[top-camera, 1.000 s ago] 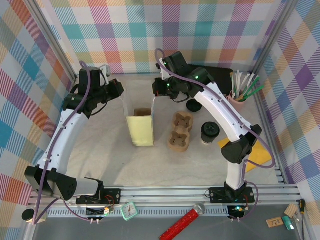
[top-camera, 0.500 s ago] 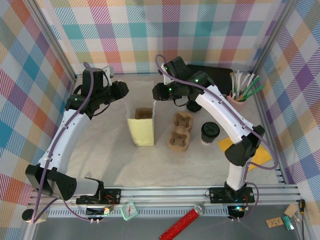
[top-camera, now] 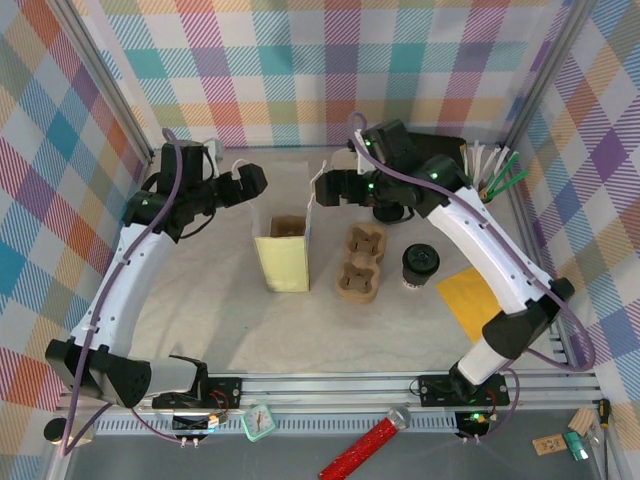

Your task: Pack the takeout coffee

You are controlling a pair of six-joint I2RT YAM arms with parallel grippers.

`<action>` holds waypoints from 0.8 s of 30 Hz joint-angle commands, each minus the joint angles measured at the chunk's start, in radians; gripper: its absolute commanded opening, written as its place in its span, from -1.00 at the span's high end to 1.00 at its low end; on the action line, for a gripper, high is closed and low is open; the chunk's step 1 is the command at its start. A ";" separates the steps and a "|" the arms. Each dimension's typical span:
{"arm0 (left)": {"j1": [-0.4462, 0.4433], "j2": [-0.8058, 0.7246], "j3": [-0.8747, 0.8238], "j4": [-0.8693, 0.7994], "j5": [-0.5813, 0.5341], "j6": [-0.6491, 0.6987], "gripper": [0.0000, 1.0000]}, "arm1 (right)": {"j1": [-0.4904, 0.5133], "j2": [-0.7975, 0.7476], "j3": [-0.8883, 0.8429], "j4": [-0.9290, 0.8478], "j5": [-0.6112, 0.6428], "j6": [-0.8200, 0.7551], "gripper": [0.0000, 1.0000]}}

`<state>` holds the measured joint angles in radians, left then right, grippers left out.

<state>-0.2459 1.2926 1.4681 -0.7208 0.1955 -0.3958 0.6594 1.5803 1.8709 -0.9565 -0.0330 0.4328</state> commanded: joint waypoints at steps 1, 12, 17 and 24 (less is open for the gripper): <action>-0.006 -0.033 0.050 -0.048 -0.014 0.010 -0.99 | -0.010 -0.043 -0.043 0.036 0.014 0.020 -0.98; -0.009 -0.003 0.183 -0.167 0.002 0.028 -0.99 | -0.011 -0.071 -0.045 0.019 -0.042 0.023 -0.98; -0.037 0.028 0.308 -0.288 -0.020 0.074 -1.00 | -0.011 -0.020 0.086 -0.075 -0.078 -0.039 -0.98; -0.207 0.164 0.577 -0.542 -0.144 0.152 -1.00 | -0.010 0.001 0.101 -0.099 -0.070 -0.068 -0.98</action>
<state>-0.3840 1.4017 1.9678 -1.0988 0.1253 -0.2993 0.6479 1.5703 1.9846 -1.0199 -0.0883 0.3981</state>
